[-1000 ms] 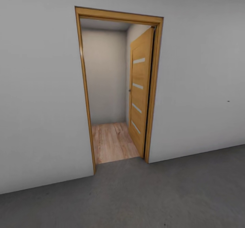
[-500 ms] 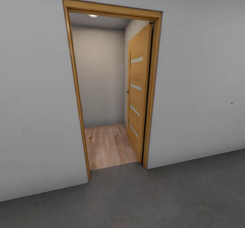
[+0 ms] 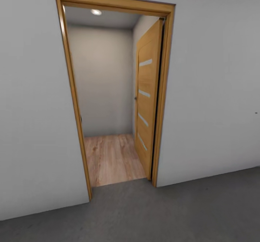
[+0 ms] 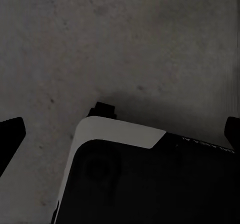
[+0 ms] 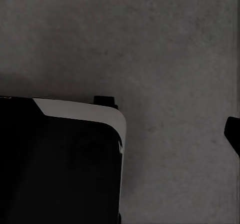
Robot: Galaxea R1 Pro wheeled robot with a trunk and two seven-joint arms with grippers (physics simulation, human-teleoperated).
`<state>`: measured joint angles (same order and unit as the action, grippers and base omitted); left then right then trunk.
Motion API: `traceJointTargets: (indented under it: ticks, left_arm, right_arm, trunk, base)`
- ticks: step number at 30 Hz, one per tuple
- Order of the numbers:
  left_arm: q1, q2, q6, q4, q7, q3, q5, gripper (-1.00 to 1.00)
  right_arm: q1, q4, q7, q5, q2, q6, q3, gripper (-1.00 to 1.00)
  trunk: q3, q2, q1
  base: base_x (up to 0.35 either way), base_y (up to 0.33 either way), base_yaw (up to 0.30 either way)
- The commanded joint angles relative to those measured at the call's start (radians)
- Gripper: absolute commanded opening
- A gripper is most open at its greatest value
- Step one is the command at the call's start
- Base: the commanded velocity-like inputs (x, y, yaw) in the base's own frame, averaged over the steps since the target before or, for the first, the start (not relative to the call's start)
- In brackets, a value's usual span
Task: Move the two storage containers from the living room to the garage. In the garage, place one container on the floor and stack the other container on top of it (either order is fine).
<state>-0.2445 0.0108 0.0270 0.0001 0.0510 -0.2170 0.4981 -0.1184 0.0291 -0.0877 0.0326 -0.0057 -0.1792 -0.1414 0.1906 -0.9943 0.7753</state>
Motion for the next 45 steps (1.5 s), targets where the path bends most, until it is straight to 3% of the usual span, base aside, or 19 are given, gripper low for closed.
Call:
traceJointTargets:
  ticks: [1, 25, 45]
  left_arm:
    - [-0.001, 0.0, 0.003, 0.0, 0.003, -0.008, 0.008, 1.0]
    - [-0.001, 0.001, 0.001, 0.0, 0.003, -0.008, 0.01, 1.0]
    - [-0.001, 0.001, 0.002, 0.0, 0.003, -0.008, 0.01, 1.0]
  right_arm:
    - [-0.001, 0.003, -0.003, 0.004, 0.0, -0.006, -0.008, 1.0]
    - [-0.001, 0.003, -0.003, -0.005, -0.002, -0.005, -0.009, 1.0]
    - [-0.001, 0.003, 0.0, -0.008, -0.003, -0.009, -0.01, 1.0]
  trunk:
    - [0.001, -0.001, 0.001]
    - [0.001, -0.001, 0.001]
    - [0.001, -0.001, 0.001]
  base:
    - [0.307, -0.131, 0.245]
    - [0.307, -0.131, 0.262]
    - [0.313, -0.065, 0.02]
